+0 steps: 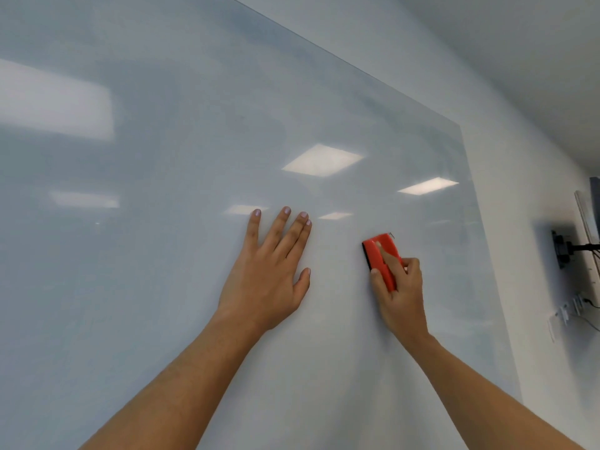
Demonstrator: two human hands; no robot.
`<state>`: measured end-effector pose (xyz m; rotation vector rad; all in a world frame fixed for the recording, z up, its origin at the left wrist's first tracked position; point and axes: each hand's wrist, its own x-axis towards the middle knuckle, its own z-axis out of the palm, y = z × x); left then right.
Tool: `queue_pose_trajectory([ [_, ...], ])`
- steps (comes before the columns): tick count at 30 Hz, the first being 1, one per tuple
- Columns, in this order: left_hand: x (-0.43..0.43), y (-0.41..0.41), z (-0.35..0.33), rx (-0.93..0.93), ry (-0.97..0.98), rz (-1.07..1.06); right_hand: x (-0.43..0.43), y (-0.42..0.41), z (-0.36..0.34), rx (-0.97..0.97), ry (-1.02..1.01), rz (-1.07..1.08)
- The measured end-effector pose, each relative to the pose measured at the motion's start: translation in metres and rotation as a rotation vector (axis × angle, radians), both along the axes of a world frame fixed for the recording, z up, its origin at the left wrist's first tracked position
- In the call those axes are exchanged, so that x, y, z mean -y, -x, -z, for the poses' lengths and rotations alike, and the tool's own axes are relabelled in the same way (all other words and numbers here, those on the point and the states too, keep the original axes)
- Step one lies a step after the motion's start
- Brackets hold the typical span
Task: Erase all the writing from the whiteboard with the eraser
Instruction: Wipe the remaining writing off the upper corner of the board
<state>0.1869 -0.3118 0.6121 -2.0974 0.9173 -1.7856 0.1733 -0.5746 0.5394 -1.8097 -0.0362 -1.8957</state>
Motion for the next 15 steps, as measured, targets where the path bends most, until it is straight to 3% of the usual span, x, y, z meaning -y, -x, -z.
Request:
queue_pose_trajectory([
  [5,0.0,0.001,0.0,-0.003,-0.001,-0.003,0.021,-0.009,-0.04,-0.044,-0.439,0.007],
  [8,0.0,0.001,0.0,-0.003,0.0,-0.005,0.005,-0.008,-0.052,-0.009,-0.307,-0.008],
  [12,0.0,0.0,0.0,0.004,0.007,-0.014,-0.009,-0.003,-0.01,0.042,0.012,-0.015],
  [15,0.0,0.0,0.001,0.009,0.011,-0.013,0.009,-0.003,0.014,0.018,-0.025,-0.004],
])
